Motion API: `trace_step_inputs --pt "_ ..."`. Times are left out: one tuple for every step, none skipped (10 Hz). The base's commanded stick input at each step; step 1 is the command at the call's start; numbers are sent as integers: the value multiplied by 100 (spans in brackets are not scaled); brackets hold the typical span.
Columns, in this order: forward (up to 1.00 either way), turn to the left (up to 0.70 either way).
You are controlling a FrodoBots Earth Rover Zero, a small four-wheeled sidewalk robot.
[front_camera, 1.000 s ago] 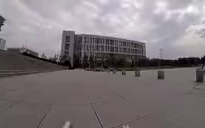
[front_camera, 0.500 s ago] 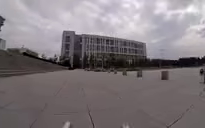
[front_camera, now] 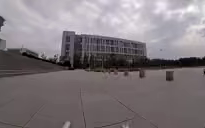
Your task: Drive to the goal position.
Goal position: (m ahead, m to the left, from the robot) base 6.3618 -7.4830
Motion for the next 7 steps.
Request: trace_step_inputs --pt "70 0" --pt "70 0" --pt "70 0" --pt "70 0" --pt "70 0" --pt "70 0" --pt "70 0"
